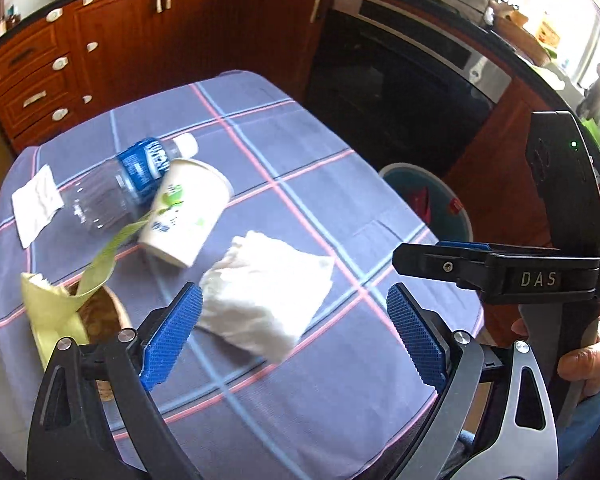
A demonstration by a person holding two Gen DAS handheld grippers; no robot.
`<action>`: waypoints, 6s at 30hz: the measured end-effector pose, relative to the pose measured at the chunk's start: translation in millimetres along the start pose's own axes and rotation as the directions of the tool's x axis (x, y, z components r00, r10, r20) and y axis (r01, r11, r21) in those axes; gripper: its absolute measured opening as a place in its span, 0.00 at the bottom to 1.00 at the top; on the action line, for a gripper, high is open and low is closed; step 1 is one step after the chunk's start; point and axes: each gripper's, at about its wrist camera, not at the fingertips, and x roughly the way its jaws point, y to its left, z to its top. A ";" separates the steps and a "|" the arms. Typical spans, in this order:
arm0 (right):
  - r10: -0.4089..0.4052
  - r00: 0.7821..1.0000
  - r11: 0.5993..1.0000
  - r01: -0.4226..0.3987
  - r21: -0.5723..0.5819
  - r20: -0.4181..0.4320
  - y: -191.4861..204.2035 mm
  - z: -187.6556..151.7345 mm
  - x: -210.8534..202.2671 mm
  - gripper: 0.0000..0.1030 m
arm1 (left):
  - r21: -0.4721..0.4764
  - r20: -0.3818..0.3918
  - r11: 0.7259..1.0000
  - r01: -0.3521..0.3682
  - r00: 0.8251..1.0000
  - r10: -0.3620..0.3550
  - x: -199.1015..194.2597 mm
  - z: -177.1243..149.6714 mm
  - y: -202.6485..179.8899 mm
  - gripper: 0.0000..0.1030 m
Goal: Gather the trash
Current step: 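Return both tools to the table toward the corn husk and tissue, then grasp the green corn husk with the left tool while the right tool grasps the white tissue, then lift the husk and tissue and carry them over the teal bin, then open both tools over the teal bin to drop husk and tissue, then return both tools to the table toward the coconut bowl and paper cup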
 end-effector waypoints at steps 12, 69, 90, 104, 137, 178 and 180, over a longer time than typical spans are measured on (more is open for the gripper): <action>-0.052 0.992 0.994 0.040 -0.106 -0.117 59.8 -6.7 68.0 0.89 | -0.174 -0.003 0.970 -0.171 0.985 0.173 -39.6 -51.0 122.7 0.92; 0.030 0.993 0.987 -0.012 -0.160 0.110 58.0 -59.0 -30.8 0.12 | -0.219 0.112 0.963 -0.160 0.976 0.188 -103.8 -109.1 109.5 0.06; 0.004 0.949 0.999 -0.016 0.037 0.317 -60.7 -37.4 -130.0 0.12 | 0.167 0.062 0.984 0.056 0.996 -0.068 -25.4 -6.2 -82.3 0.06; -0.051 0.950 0.974 -0.020 0.225 0.308 -182.3 -8.2 -117.5 0.12 | 0.289 -0.113 0.948 0.132 0.988 -0.104 76.1 44.0 -193.5 0.06; -0.017 0.986 0.884 -0.063 0.464 0.166 -280.3 8.6 -35.1 0.90 | 0.283 -0.308 0.957 0.066 0.951 0.026 201.5 72.4 -219.0 0.75; -0.066 0.988 0.973 0.032 0.229 0.140 -121.6 -7.8 -71.3 0.90 | 0.133 -0.076 0.989 0.069 0.995 -0.060 53.7 37.9 -122.0 0.93; -0.061 0.990 0.979 0.034 0.204 0.129 -106.6 -7.9 -68.7 0.90 | 0.104 -0.064 0.992 0.071 0.996 -0.065 45.7 33.9 -107.4 0.94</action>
